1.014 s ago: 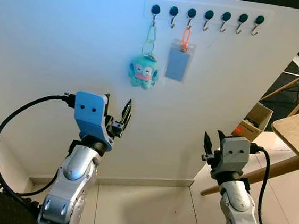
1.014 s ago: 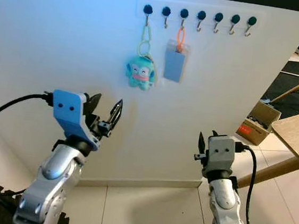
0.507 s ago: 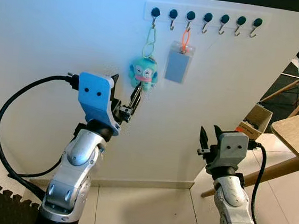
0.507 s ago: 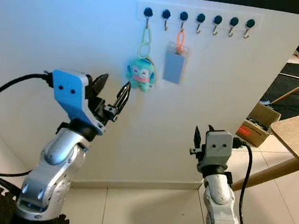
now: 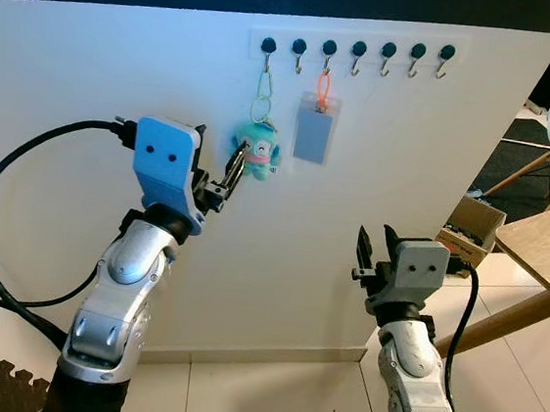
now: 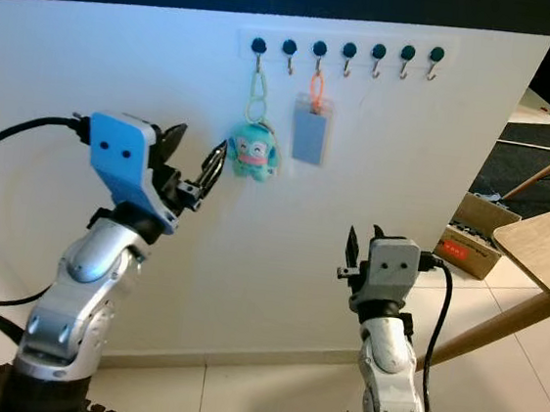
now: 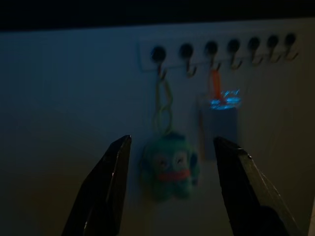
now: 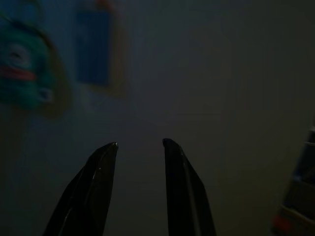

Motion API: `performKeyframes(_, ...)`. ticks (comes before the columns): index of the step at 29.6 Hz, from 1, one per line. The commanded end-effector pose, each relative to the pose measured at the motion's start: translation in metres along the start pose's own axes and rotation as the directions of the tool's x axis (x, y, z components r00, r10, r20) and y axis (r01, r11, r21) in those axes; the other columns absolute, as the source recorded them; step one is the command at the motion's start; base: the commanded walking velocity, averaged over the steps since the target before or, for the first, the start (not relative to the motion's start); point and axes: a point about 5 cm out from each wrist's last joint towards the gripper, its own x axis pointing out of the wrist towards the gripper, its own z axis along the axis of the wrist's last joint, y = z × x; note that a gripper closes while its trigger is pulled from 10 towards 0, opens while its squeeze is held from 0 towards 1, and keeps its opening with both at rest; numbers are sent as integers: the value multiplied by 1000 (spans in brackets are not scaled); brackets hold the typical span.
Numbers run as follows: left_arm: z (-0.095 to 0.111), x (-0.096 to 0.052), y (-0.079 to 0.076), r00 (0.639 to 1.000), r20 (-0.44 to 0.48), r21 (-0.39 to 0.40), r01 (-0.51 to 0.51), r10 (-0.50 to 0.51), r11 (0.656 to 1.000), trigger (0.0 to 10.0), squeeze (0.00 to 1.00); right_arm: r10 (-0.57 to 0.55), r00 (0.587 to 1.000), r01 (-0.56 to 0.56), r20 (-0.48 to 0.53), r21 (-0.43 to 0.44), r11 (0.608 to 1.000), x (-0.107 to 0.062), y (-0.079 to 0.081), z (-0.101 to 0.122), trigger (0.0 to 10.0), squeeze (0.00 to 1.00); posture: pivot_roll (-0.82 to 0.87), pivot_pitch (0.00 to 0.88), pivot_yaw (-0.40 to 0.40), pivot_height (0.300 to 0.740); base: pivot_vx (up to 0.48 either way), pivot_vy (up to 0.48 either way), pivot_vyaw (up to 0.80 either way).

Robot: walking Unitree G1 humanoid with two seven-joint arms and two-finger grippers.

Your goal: Hang keys on a hook

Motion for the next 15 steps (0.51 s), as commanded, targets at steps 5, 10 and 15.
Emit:
performKeyframes(5,-14,-16,-6,997,-75,9,-7,8,1000,10000,0,40,999,-40,-27,11,999,-2,8,-4,10000,0,138,120,25,740,0,0,0)
performKeyframes(10,-33,-23,-9,988,-151,10,28,-27,1000,10000,0,27,1000,-27,-15,-14,1000,-8,7,-2,10000,0,107,134,44,740,0,0,0)
performKeyframes(15,-45,-31,-17,983,-179,71,63,-50,995,10000,0,-47,998,44,-48,-64,997,-24,-11,-8,10000,0,90,131,52,740,0,0,0)
